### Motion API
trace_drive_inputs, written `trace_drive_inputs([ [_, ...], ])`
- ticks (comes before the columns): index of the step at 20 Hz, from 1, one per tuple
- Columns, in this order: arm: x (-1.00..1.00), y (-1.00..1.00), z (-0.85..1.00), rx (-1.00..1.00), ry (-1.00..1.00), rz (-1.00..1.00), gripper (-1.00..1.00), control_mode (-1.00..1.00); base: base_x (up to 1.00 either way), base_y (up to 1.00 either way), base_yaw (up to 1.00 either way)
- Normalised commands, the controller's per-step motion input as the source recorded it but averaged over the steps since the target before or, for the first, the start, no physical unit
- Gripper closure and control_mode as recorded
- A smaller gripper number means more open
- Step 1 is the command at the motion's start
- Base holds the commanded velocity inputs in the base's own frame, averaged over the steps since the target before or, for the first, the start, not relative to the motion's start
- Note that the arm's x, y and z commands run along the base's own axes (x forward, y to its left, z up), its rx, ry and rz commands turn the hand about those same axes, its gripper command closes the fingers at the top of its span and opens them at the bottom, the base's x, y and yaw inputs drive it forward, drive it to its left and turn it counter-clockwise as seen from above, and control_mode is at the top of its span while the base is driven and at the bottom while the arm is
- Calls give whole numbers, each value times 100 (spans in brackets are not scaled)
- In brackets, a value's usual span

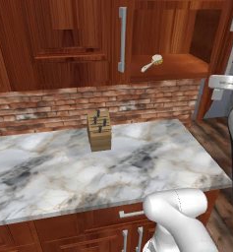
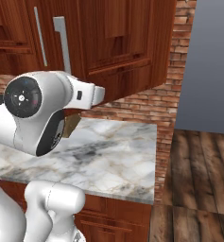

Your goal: Open the cabinet. Pick the dish brush and place it next to the sink. Then close the cabinet.

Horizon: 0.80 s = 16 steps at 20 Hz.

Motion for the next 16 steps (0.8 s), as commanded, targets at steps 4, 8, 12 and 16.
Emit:
trace_drive_inputs([
  [4, 0, 0, 0, 0, 1, 0, -100, -100, 0, 0, 0],
  [8, -27, 18, 0, 0, 1, 0, -100, -100, 0, 0, 0],
  [12, -77, 25, 0, 0, -1, 0, -100, -100, 0, 0, 0],
  [16, -76, 54, 1, 0, -1, 0, -100, -100, 0, 0, 0],
])
